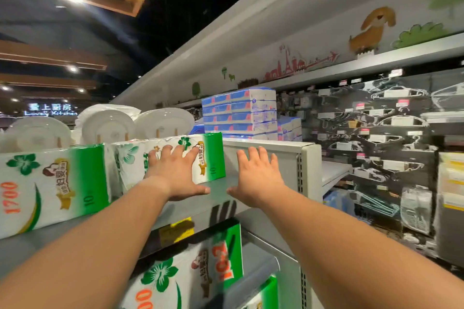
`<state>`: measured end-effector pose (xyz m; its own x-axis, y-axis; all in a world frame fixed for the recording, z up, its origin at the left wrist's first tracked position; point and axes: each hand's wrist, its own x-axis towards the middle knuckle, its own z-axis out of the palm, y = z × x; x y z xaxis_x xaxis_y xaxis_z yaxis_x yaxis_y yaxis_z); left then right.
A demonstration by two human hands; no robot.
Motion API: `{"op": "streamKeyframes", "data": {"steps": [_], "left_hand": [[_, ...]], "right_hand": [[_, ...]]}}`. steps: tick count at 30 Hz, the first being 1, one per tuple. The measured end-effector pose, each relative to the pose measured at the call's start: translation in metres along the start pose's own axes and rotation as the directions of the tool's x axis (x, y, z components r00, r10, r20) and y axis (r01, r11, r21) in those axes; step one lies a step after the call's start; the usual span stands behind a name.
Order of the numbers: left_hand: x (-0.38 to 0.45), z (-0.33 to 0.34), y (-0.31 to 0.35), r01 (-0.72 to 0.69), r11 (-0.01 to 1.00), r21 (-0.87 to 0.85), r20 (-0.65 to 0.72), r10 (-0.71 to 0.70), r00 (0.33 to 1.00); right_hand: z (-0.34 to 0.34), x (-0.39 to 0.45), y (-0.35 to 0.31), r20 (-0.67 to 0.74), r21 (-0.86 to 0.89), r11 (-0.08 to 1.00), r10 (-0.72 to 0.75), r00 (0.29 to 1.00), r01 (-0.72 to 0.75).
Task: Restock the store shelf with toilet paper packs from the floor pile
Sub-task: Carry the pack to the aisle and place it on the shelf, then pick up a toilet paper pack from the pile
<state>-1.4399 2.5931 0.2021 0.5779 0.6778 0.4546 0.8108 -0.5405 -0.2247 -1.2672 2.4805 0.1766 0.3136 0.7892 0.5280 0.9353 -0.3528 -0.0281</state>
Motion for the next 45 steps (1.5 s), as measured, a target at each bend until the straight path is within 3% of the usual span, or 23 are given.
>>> {"op": "streamKeyframes", "data": {"steps": [12, 18, 24, 34, 45], "left_hand": [[0.024, -0.011, 0.164, -0.383, 0.903, -0.195, -0.065, 0.378, 0.924], [0.008, -0.027, 0.258, -0.586, 0.766, -0.264, -0.132, 0.574, 0.808], [-0.03, -0.049, 0.349, -0.741, 0.614, -0.27, -0.156, 0.732, 0.663], [-0.124, -0.1, 0.475, -0.887, 0.351, -0.299, -0.27, 0.861, 0.432], [-0.179, -0.138, 0.576, -0.887, 0.274, -0.372, -0.275, 0.88, 0.387]], "right_hand": [[-0.034, -0.101, 0.132, -0.043, -0.214, 0.897, 0.386, 0.921, -0.386], [-0.066, -0.177, 0.176, -0.08, -0.326, 0.752, 0.582, 0.809, -0.573], [-0.108, -0.271, 0.215, -0.108, -0.372, 0.567, 0.76, 0.641, -0.735], [-0.176, -0.415, 0.259, -0.23, -0.406, 0.296, 0.883, 0.41, -0.865], [-0.217, -0.495, 0.327, -0.231, -0.438, 0.221, 0.909, 0.347, -0.871]]}}
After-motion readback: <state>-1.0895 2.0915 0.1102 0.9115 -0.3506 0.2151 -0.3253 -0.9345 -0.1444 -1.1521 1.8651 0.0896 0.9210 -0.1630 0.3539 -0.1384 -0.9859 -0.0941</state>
